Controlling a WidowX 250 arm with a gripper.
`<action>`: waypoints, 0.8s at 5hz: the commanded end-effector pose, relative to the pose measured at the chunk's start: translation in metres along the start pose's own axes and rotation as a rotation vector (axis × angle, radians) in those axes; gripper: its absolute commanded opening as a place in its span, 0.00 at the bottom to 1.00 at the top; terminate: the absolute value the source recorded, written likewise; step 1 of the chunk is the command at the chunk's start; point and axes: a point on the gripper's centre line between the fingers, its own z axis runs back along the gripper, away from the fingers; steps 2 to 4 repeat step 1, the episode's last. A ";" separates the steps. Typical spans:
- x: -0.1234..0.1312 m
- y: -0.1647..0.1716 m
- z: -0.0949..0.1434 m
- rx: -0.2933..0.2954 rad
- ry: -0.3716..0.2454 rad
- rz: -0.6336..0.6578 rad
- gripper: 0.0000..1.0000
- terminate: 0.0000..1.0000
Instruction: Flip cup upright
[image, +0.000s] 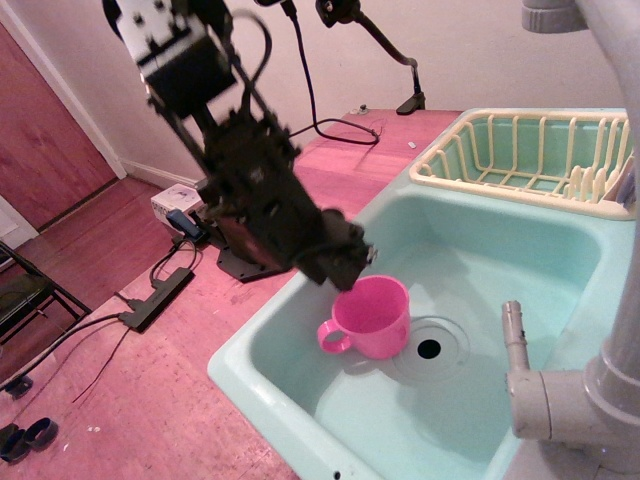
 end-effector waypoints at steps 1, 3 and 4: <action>-0.039 0.043 0.052 0.031 0.104 -0.133 1.00 1.00; -0.039 0.043 0.052 0.031 0.104 -0.133 1.00 1.00; -0.039 0.043 0.052 0.031 0.104 -0.133 1.00 1.00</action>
